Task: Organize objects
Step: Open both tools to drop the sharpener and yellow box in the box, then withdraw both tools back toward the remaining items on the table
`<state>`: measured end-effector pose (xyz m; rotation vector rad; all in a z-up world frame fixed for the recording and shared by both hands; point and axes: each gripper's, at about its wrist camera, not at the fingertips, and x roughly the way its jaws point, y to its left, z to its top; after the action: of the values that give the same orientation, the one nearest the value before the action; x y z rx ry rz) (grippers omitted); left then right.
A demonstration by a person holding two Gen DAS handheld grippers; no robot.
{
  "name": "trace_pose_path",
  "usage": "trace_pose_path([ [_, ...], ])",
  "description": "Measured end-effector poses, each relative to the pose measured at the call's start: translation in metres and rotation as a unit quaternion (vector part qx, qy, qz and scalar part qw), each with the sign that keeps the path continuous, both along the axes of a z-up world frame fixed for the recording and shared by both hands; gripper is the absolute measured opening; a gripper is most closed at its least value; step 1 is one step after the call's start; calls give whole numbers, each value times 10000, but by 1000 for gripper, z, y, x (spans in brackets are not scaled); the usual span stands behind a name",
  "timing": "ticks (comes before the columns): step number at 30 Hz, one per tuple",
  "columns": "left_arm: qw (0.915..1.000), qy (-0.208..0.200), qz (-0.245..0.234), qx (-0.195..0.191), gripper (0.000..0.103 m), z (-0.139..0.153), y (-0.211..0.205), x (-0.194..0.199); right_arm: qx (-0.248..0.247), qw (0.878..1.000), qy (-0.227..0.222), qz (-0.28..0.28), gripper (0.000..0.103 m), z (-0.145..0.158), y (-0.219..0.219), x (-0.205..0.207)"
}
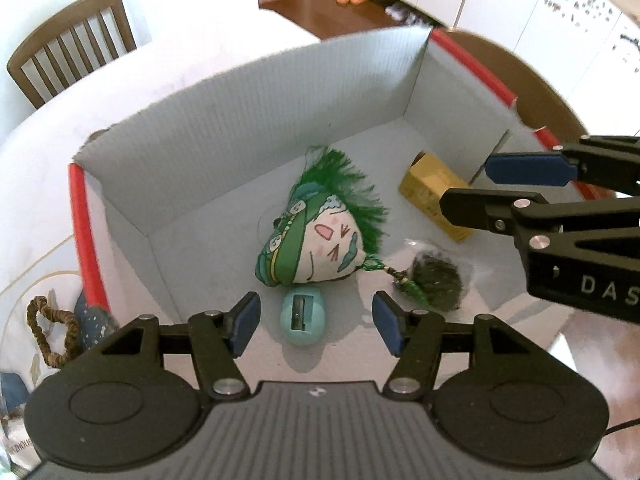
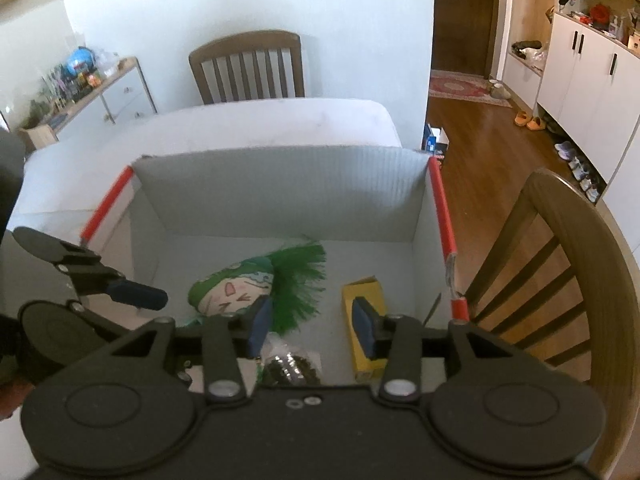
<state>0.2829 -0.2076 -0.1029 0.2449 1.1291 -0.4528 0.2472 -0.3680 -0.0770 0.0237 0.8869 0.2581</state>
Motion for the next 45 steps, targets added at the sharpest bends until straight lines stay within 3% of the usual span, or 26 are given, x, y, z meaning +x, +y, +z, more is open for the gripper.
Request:
trace_pose_path([
  [11, 9944, -786, 193, -682, 61, 49, 24, -46, 254, 9990, -381, 5, 47, 31, -4, -40],
  [23, 9793, -1584, 221, -1237, 62, 81, 54, -88, 415, 9957, -807, -182, 57, 58, 12, -76],
  [25, 9763, -1685, 256, -1334, 69, 86, 65, -97, 474, 9947, -875, -242, 61, 61, 16, -84],
  [29, 9715, -1866, 261, -1439, 72, 93, 86, -112, 447, 9928, -1075, -285, 68, 68, 32, -101],
  [36, 9625, -2258, 298, -1471, 84, 103, 127, -138, 514, 9884, -1375, -382, 91, 79, 65, -128],
  [45, 9574, -2400, 140, -1601, 86, 107, 177, -158, 660, 9848, -1495, -591, 101, 83, 111, -149],
])
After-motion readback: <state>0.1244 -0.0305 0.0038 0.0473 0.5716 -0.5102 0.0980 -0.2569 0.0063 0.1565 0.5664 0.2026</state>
